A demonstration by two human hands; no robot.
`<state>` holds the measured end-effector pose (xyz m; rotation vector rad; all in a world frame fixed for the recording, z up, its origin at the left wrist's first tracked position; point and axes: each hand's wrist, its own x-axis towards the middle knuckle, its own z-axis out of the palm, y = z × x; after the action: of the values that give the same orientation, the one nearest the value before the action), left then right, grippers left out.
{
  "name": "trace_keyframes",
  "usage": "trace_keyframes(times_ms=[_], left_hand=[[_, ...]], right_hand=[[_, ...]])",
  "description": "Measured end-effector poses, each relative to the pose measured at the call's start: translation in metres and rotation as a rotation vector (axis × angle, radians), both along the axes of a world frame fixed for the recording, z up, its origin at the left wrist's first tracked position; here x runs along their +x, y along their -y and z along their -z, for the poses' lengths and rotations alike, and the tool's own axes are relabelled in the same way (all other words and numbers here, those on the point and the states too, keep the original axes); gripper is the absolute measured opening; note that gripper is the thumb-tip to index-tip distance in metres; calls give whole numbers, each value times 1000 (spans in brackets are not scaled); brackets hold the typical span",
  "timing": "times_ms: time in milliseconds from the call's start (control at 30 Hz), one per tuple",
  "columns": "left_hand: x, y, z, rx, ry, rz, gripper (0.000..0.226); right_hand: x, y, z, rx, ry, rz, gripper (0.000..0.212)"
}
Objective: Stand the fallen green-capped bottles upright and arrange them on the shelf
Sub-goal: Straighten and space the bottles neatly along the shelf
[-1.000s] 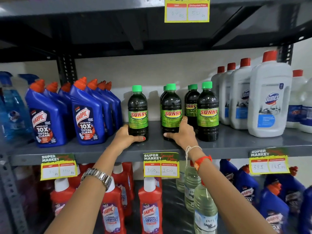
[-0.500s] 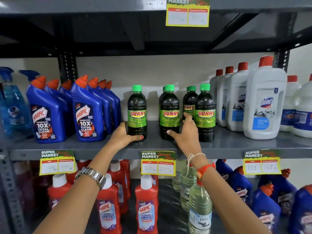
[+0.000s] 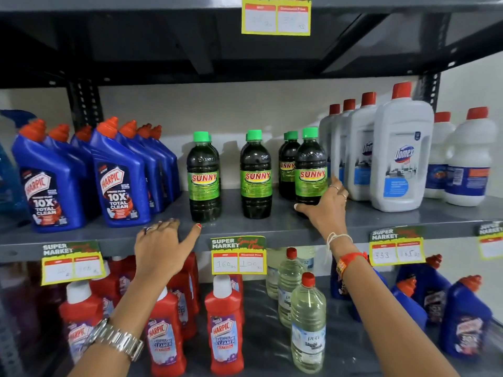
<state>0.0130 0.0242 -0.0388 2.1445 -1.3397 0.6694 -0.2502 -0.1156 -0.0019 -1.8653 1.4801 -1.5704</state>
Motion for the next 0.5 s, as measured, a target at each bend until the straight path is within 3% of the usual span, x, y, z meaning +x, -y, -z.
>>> trace_keyframes(times_ms=[67,233,500], left_hand=[[-1,-1,0,-8,13,0,70],[-3,-2,1,-9,22,-4,74],[-6,-2,1,-40,3,-1,72]], right_hand=[[-3,4,-2,52,-4,-44,107],[-8,6,-3,69,-69,-58,82],[6,10,-7,81,-142,-68,91]])
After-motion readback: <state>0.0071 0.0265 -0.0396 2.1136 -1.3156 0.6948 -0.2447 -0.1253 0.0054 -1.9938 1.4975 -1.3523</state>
